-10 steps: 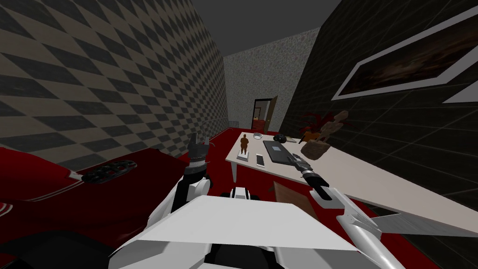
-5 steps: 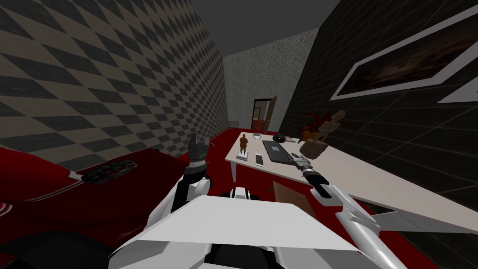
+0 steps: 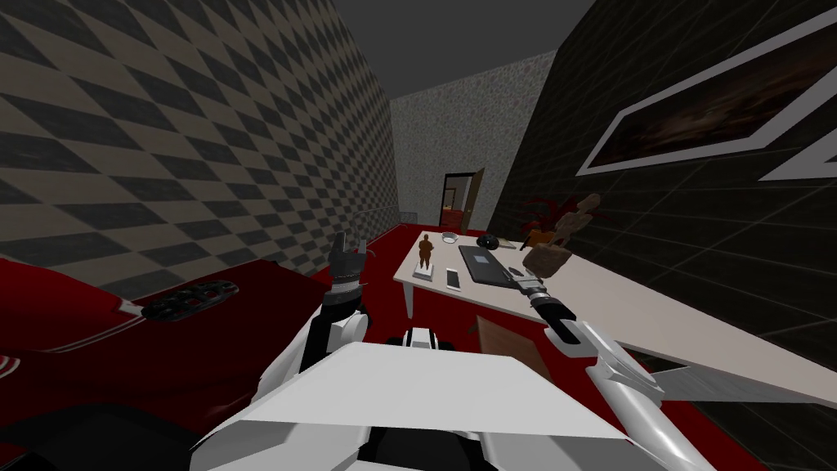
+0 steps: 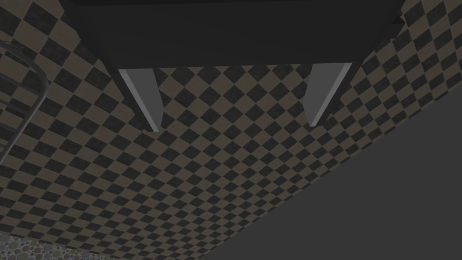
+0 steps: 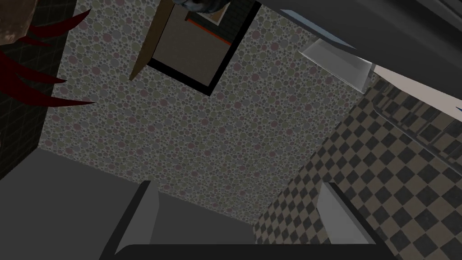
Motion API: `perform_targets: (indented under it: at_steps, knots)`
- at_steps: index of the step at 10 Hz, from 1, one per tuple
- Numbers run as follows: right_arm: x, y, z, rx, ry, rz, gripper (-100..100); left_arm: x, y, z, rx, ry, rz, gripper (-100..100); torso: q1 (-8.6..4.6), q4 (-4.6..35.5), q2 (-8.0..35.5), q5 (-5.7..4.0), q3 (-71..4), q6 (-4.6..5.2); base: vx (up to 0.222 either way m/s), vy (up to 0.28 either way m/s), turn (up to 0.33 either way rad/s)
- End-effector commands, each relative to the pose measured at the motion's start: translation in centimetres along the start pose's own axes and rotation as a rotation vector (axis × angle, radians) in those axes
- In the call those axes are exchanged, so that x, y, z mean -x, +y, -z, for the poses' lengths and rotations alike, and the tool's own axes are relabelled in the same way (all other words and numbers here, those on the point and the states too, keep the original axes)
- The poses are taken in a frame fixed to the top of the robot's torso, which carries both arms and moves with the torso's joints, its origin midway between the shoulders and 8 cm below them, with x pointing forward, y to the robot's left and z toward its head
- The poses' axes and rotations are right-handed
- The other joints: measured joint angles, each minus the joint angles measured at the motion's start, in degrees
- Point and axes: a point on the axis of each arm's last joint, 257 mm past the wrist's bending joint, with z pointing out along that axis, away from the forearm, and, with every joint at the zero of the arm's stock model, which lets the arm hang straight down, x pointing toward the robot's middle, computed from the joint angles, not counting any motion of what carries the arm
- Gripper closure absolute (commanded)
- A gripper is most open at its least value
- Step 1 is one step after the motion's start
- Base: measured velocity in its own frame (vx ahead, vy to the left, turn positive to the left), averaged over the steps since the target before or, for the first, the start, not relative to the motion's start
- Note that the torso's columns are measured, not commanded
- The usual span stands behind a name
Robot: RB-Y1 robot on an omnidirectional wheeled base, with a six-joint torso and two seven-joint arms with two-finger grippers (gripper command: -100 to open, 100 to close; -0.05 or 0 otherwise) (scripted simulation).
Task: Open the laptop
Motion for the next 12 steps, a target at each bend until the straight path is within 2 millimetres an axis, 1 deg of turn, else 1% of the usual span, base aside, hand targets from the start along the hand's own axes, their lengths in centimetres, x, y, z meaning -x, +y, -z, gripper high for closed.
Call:
perform_targets:
  at_steps: [1,2,5,6,8,9,11,12]
  knots:
    - [0.6,-0.2,-0.4,0.007,-0.015,0.113,-100,0.0,0.0,0.0,0.000,0.000,0.000,0,0.02,0.0,0.0,0.01,0.0,0.00,-0.012,-0.010,-0.010]
    - [0.6,-0.2,-0.4,0.007,-0.015,0.119,-100,0.0,0.0,0.0,0.000,0.000,0.000,0,0.00,0.0,0.0,0.00,0.0,0.00,-0.008,-0.010,-0.002]
    - [1.2,-0.4,-1.0,0.015,-0.030,0.260,-100,0.0,0.0,0.0,0.000,0.000,0.000,0,-0.02,0.0,0.0,0.00,0.0,0.00,-0.008,-0.013,-0.008]
    - [1.2,-0.4,-1.0,0.015,-0.030,0.273,-100,0.0,0.0,0.0,0.000,0.000,0.000,0,-0.02,0.0,0.0,0.00,0.0,0.00,-0.010,-0.012,-0.002]
    - [1.3,-0.4,-1.3,0.021,-0.035,0.366,-100,0.0,0.0,0.0,0.000,0.000,0.000,0,0.00,0.0,0.0,0.00,0.0,0.00,-0.010,-0.014,-0.007]
    - [1.3,-0.4,-1.3,0.021,-0.035,0.373,-100,0.0,0.0,0.0,0.000,0.000,0.000,0,-0.01,0.0,0.0,0.00,0.0,0.00,-0.007,-0.011,-0.002]
    - [1.2,-0.3,-1.7,0.028,-0.037,0.462,-100,0.0,0.0,0.0,0.000,0.000,0.000,0,0.01,0.0,0.0,0.00,0.0,0.00,-0.008,-0.010,-0.008]
    - [1.2,-0.3,-1.7,0.028,-0.037,0.470,-100,0.0,0.0,0.0,0.000,0.000,0.000,0,-0.01,0.0,0.0,0.00,0.0,0.00,-0.007,-0.010,-0.003]
